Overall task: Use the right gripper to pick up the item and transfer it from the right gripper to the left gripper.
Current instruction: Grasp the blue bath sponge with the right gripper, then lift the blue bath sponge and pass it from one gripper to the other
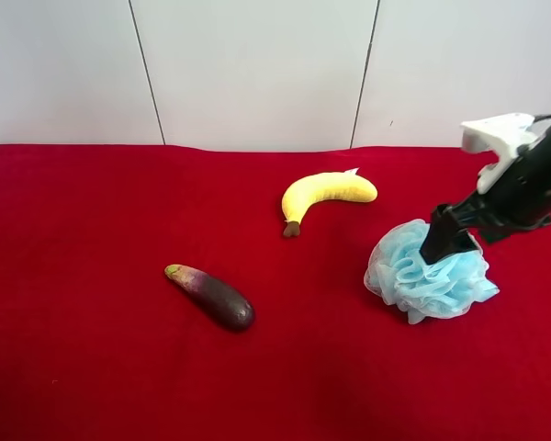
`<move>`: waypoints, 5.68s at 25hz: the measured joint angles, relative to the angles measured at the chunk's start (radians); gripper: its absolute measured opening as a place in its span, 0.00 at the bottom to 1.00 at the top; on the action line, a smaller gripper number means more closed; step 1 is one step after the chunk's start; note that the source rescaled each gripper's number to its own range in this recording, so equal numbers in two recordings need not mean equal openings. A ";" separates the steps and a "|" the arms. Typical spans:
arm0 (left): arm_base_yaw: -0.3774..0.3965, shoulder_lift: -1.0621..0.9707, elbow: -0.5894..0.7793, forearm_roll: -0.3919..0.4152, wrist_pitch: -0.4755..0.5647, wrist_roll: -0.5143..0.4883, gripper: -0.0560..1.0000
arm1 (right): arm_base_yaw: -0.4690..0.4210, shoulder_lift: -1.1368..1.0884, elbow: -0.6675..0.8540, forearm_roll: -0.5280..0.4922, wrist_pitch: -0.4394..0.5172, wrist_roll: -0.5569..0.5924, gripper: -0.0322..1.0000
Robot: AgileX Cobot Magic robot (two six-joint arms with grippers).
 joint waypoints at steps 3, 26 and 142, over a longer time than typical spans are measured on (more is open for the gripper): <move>0.000 0.000 0.000 0.000 0.000 0.000 1.00 | 0.000 0.073 0.000 0.028 -0.043 -0.004 0.94; 0.000 0.000 0.000 0.000 0.000 0.000 1.00 | 0.000 0.202 0.000 0.207 -0.061 0.018 0.30; -0.550 1.306 -0.414 -1.034 -0.885 1.303 0.07 | 0.443 0.098 -0.317 0.950 -0.105 -0.623 0.03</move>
